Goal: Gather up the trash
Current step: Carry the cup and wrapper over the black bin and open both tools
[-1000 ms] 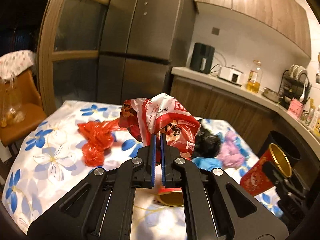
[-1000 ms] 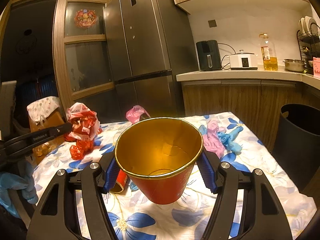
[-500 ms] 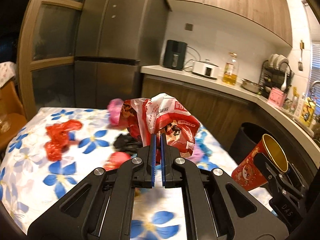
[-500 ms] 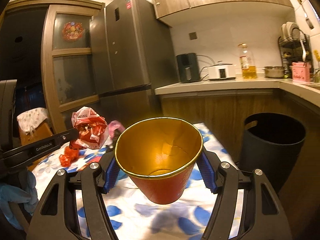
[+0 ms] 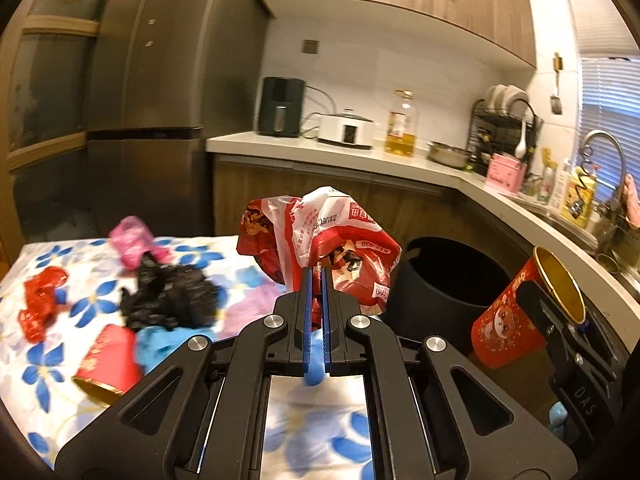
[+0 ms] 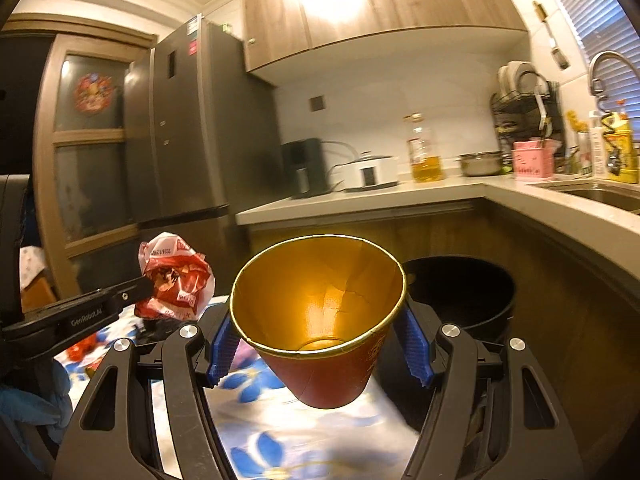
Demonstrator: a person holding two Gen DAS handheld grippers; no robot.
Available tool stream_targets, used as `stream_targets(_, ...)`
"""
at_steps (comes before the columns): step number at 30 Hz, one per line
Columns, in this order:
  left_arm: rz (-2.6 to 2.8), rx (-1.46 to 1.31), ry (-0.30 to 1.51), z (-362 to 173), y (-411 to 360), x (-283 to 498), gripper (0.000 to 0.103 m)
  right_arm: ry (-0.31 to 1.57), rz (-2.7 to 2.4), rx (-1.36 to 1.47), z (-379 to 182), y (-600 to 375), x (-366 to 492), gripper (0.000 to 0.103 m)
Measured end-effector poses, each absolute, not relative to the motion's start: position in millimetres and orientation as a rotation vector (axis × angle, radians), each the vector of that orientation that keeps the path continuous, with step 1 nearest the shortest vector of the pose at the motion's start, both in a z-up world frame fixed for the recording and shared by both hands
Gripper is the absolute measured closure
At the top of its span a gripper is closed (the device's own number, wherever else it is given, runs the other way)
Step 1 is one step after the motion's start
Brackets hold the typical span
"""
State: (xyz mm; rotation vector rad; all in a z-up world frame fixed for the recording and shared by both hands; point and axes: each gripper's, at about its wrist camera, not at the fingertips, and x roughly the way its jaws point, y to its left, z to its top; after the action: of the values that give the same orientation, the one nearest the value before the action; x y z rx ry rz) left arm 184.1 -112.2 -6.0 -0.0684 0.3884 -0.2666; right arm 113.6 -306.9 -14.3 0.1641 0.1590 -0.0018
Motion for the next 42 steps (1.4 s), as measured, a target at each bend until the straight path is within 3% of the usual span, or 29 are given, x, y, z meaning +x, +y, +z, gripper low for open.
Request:
stream_targets(25, -0.499, -0.031, 0.366, -12, -268, 277, 0.1, 0.13, -0.22, 0.162, -8, -410, 175, 0.036)
stream_targets(42, -0.539, -0.033, 0.421, -43, -301, 315, 0.099, 0.16, -0.224, 0.147, -20, -427, 212, 0.036)
